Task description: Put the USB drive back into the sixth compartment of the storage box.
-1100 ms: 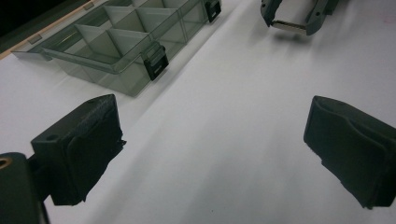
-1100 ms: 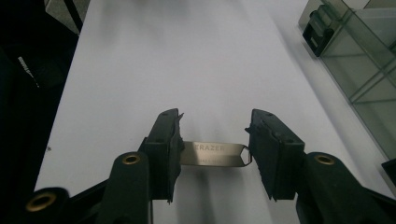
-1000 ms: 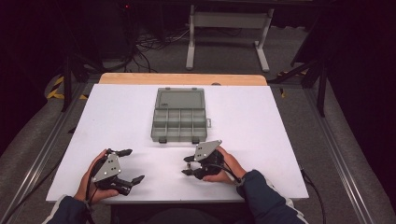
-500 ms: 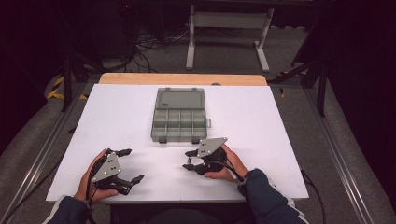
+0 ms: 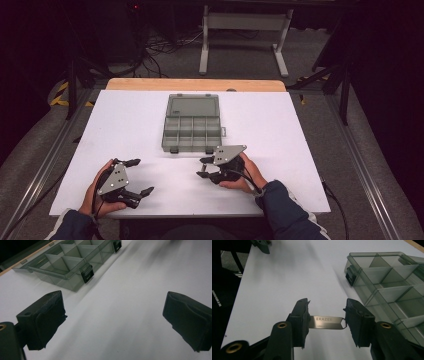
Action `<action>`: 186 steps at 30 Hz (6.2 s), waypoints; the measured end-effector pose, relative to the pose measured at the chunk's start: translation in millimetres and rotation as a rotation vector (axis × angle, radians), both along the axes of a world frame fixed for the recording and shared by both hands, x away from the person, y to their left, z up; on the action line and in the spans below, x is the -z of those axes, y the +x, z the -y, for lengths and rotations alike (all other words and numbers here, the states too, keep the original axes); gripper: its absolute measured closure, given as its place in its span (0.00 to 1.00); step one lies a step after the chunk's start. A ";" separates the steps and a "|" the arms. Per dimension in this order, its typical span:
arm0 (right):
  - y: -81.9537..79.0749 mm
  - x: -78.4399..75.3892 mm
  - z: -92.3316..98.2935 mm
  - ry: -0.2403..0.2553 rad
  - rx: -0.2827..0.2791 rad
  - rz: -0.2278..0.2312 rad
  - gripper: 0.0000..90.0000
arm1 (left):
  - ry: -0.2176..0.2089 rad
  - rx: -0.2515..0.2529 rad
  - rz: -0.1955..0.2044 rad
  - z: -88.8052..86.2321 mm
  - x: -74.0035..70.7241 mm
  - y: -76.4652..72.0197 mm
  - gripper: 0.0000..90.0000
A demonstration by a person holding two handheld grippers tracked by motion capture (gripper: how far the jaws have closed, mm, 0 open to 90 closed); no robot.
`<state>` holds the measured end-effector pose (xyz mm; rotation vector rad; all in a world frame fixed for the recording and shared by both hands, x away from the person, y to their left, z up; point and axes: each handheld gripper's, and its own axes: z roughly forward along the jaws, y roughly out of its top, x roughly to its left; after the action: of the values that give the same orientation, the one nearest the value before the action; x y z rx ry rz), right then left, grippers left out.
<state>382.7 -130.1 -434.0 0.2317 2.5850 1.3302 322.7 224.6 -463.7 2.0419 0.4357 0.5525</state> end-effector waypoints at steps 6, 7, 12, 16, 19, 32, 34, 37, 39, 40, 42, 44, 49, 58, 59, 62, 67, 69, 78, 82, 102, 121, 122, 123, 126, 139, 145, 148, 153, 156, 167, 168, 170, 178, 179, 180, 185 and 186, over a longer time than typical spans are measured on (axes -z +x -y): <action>0.2 -3.6 2.1 0.012 0.019 0.014 0.61 | 0.002 0.005 0.004 1.1 -1.0 0.5 0.05; 0.3 -4.6 2.5 0.012 0.020 0.017 0.61 | 0.001 0.005 0.004 1.3 -1.2 0.5 0.05; 0.0 -8.8 3.4 0.022 0.034 0.030 0.61 | -0.002 0.004 0.006 1.8 -1.7 0.3 0.05; 0.7 -12.8 4.1 0.032 0.044 0.041 0.61 | -0.002 0.004 0.008 1.7 -2.2 0.7 0.05; 1.5 -14.1 4.1 0.036 0.047 0.046 0.61 | -0.002 0.006 0.006 2.3 -1.7 0.6 0.05; 15.3 -23.0 -1.4 0.049 0.067 0.074 0.61 | -0.002 0.010 0.002 2.4 -1.4 0.8 0.05; 17.5 -24.0 -3.1 0.052 0.073 0.077 0.61 | -0.001 0.010 0.002 2.3 -1.3 0.7 0.05; 21.2 -25.5 -5.4 0.056 0.073 0.083 0.61 | 0.000 0.013 0.000 2.6 -1.0 0.6 0.05; 22.2 -25.8 -6.2 0.059 0.075 0.083 0.61 | -0.001 0.012 0.000 3.0 -0.8 0.5 0.05; 23.8 -26.3 -7.3 0.057 0.075 0.087 0.61 | -0.001 0.012 0.000 3.1 -0.7 0.5 0.05; 25.4 -26.9 -8.9 0.058 0.078 0.088 0.61 | 0.001 0.012 -0.001 3.3 -0.6 0.7 0.05; 27.3 -27.6 -10.2 0.058 0.078 0.092 0.61 | 0.003 0.013 -0.001 3.2 -0.6 0.9 0.05; 33.1 -28.0 -13.0 0.057 0.083 0.094 0.61 | 0.005 0.017 -0.001 3.9 -0.4 1.0 0.05; 42.9 -28.6 -18.4 0.057 0.095 0.096 0.61 | 0.007 0.020 -0.006 4.4 0.3 1.2 0.05; 44.1 -28.9 -19.1 0.053 0.094 0.098 0.61 | 0.007 0.021 -0.007 4.4 0.3 1.2 0.05; 47.2 -29.1 -21.6 0.053 0.099 0.097 0.61 | 0.006 0.021 -0.008 4.3 0.4 1.3 0.05; 52.1 -29.3 -26.4 0.047 0.100 0.098 0.61 | 0.002 0.021 -0.011 4.8 0.8 1.1 0.05; 53.9 -28.9 -28.9 0.041 0.103 0.092 0.61 | 0.002 0.022 -0.012 5.0 1.0 1.2 0.05; 61.2 -29.4 -41.5 0.024 0.098 0.097 0.61 | 0.003 0.025 -0.015 5.7 1.4 1.4 0.05; 64.1 -29.2 -49.3 0.006 0.092 0.102 0.61 | 0.003 0.028 -0.016 6.0 1.5 1.3 0.05; 76.3 -22.3 -67.9 -0.037 0.098 0.098 0.61 | 0.013 0.035 -0.018 6.3 2.1 1.6 0.06; 84.1 -15.4 -69.5 -0.050 0.122 0.081 0.65 | 0.015 0.039 -0.021 6.1 2.3 1.5 0.06; 84.4 -15.1 -69.4 -0.047 0.127 0.079 0.65 | 0.011 0.038 -0.022 6.2 2.3 1.4 0.06; 85.0 -14.8 -69.1 -0.046 0.128 0.079 0.65 | 0.010 0.038 -0.021 6.1 2.2 1.3 0.06; 85.9 -13.7 -68.6 -0.050 0.135 0.073 0.65 | 0.012 0.039 -0.021 6.0 2.2 1.4 0.06; 83.1 -14.2 -63.8 -0.021 0.154 0.079 0.65 | 0.007 0.036 -0.021 5.7 2.1 1.2 0.06; 76.1 -15.0 -58.7 0.012 0.179 0.101 0.64 | 0.012 0.016 -0.011 5.7 2.1 1.7 0.09; 73.0 -15.0 -56.3 0.018 0.191 0.115 0.64 | 0.014 0.009 -0.007 5.6 1.9 1.5 0.11; 67.6 -15.3 -49.3 0.039 0.212 0.130 0.63 | -0.004 0.006 -0.010 5.1 2.2 1.6 0.14; 63.6 -15.1 -43.6 0.047 0.221 0.142 0.63 | -0.002 0.001 0.000 5.0 1.6 1.3 0.18; 46.1 -19.7 -21.7 0.065 0.249 0.191 0.59 | -0.001 -0.006 0.003 5.6 1.4 1.9 0.21; 44.6 -19.9 -20.6 0.063 0.250 0.195 0.59 | -0.002 -0.008 0.001 5.4 1.5 1.9 0.21; 41.0 -20.8 -17.1 0.065 0.252 0.199 0.58 | -0.002 -0.006 -0.002 5.0 1.4 2.1 0.21; 28.5 -27.4 -4.8 0.085 0.252 0.223 0.53 | 0.003 -0.006 0.002 5.1 1.0 2.3 0.22; 26.6 -27.6 -3.2 0.081 0.253 0.231 0.52 | 0.003 -0.007 0.002 5.2 0.9 2.4 0.22; 25.2 -27.5 -2.1 0.084 0.254 0.231 0.51 | 0.003 -0.006 0.001 5.4 0.9 2.4 0.22; 17.1 -25.8 4.2 0.075 0.255 0.243 0.44 | 0.014 -0.002 0.004 5.6 0.6 2.6 0.23; 16.0 -25.4 4.8 0.072 0.254 0.246 0.44 | 0.016 -0.002 0.005 5.7 0.6 2.6 0.24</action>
<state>398.7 -134.9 -408.6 0.3706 2.2240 1.2726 325.3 218.9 -464.2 2.0548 0.4318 0.5637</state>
